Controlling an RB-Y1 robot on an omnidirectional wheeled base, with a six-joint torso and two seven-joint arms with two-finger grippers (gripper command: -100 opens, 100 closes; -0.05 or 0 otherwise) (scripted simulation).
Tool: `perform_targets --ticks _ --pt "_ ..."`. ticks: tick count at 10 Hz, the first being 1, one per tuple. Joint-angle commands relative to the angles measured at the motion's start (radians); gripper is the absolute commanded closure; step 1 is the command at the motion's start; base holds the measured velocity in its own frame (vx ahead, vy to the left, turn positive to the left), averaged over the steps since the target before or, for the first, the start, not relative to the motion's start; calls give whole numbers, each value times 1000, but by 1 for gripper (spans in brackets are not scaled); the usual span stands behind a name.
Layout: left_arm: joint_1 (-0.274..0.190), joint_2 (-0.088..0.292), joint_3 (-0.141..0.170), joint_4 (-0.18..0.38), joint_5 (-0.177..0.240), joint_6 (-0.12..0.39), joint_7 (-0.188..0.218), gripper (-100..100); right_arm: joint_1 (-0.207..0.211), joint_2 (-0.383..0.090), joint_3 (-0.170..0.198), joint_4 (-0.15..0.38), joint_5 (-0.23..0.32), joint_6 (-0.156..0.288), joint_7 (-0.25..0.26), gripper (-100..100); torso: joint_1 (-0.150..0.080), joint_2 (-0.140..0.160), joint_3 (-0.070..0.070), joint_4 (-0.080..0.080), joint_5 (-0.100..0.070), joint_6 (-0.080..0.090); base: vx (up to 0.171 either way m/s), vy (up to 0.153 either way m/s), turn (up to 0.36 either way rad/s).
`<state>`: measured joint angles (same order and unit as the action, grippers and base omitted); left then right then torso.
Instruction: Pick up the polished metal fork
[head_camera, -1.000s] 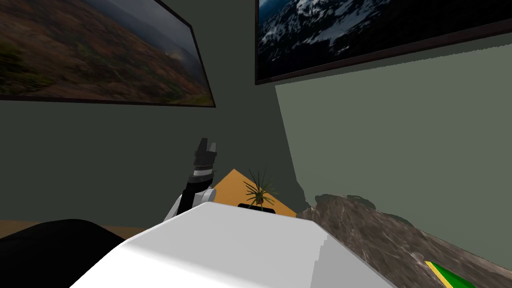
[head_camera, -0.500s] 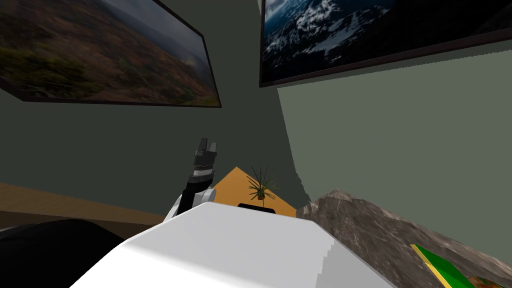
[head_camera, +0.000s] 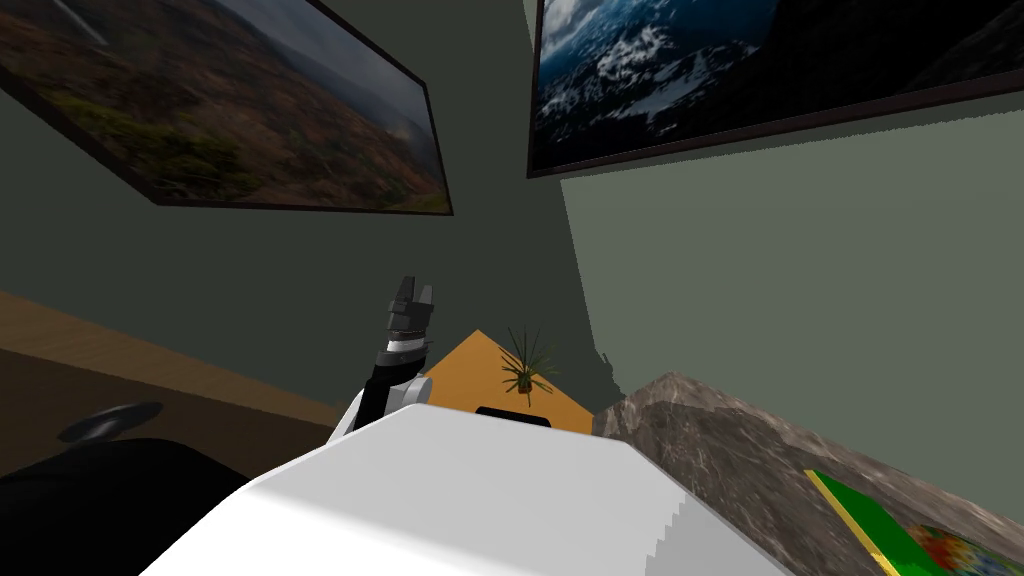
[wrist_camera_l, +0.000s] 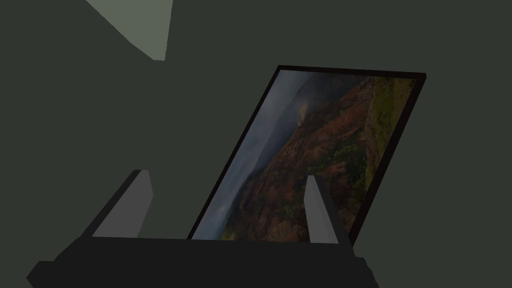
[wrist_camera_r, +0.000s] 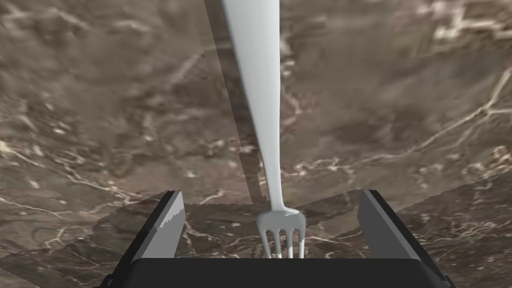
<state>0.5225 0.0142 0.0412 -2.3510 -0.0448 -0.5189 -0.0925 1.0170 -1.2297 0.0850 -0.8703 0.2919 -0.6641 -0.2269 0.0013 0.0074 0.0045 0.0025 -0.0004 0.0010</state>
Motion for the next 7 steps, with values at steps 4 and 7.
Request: perform_targets --ticks 4,7 --pt "0 0 0 0 0 0 0 0 -30 -38 7 -68 51 87 -118 -100 -2 -1 -1 0 -1 0 -103 22 59" --pt "0 0 0 0 0 0 0 0 -45 -54 11 -93 72 120 -180 -100 -3 -2 -1 0 -3 -2 -100 23 64"
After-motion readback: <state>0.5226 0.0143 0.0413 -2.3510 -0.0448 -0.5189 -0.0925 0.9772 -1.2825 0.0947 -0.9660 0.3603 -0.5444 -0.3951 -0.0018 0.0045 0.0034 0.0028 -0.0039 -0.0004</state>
